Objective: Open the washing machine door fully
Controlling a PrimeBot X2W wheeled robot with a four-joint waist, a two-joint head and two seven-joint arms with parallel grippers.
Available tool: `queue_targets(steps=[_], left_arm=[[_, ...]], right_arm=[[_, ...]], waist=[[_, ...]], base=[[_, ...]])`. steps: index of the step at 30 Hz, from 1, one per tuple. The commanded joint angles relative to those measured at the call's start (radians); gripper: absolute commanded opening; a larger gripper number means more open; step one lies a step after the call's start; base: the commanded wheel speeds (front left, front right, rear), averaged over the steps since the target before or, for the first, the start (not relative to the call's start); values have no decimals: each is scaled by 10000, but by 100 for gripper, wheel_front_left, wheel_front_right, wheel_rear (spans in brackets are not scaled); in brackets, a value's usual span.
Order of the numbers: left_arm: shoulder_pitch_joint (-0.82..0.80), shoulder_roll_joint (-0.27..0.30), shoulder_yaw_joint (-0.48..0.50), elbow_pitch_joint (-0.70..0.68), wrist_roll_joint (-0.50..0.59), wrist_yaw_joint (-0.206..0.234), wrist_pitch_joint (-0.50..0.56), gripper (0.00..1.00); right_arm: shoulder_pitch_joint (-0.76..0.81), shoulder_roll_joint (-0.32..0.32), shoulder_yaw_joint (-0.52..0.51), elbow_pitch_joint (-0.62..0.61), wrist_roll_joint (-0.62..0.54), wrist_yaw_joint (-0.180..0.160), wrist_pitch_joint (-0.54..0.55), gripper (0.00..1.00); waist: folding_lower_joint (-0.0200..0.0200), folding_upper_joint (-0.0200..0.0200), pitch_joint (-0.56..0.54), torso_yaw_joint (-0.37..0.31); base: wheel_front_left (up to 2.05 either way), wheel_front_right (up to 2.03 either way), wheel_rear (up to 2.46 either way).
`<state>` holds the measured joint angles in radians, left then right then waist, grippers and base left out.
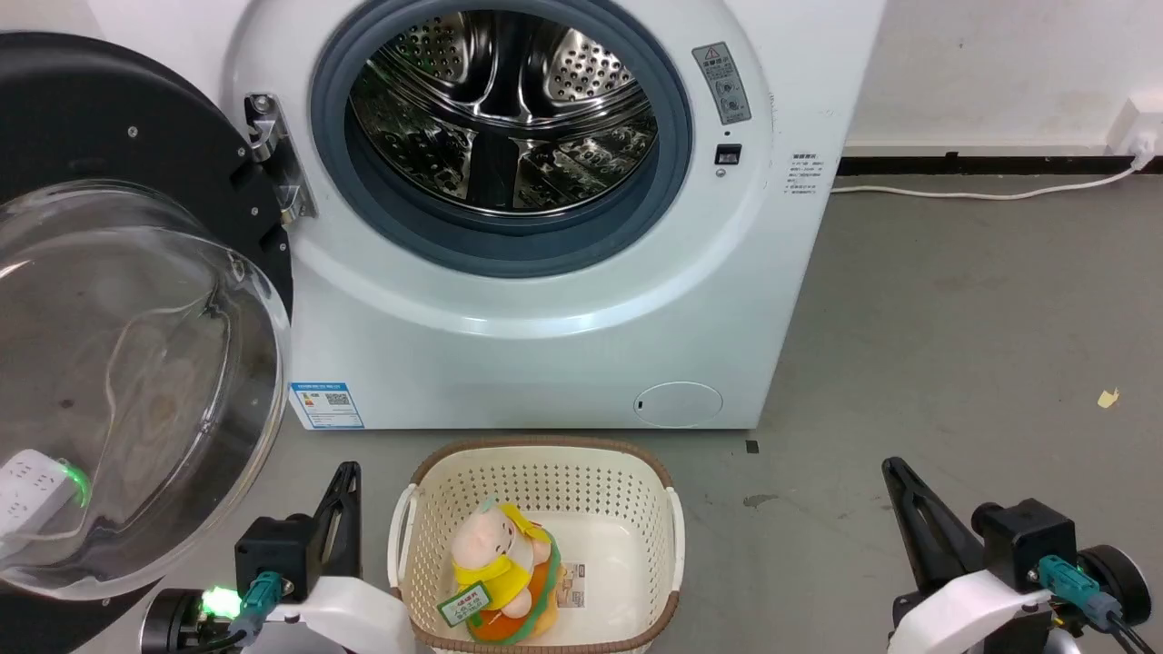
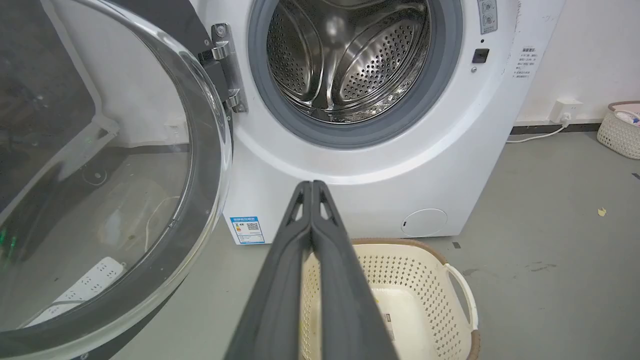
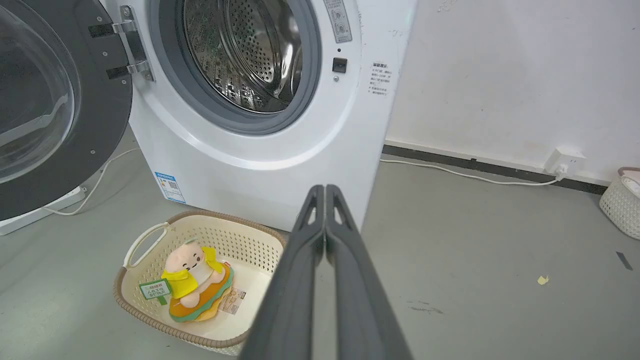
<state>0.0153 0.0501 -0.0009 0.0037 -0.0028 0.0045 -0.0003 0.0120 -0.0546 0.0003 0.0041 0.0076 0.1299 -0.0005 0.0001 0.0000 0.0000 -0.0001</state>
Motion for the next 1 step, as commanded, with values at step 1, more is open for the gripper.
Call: queue_targets(steps=[1], left_arm=[[-153, 1, 9, -37, 28, -45, 3, 0]], right_arm=[[-120, 43, -3, -41, -76, 8, 5, 0]], waist=[[-1, 0, 0, 1]], base=[[0, 0, 0]])
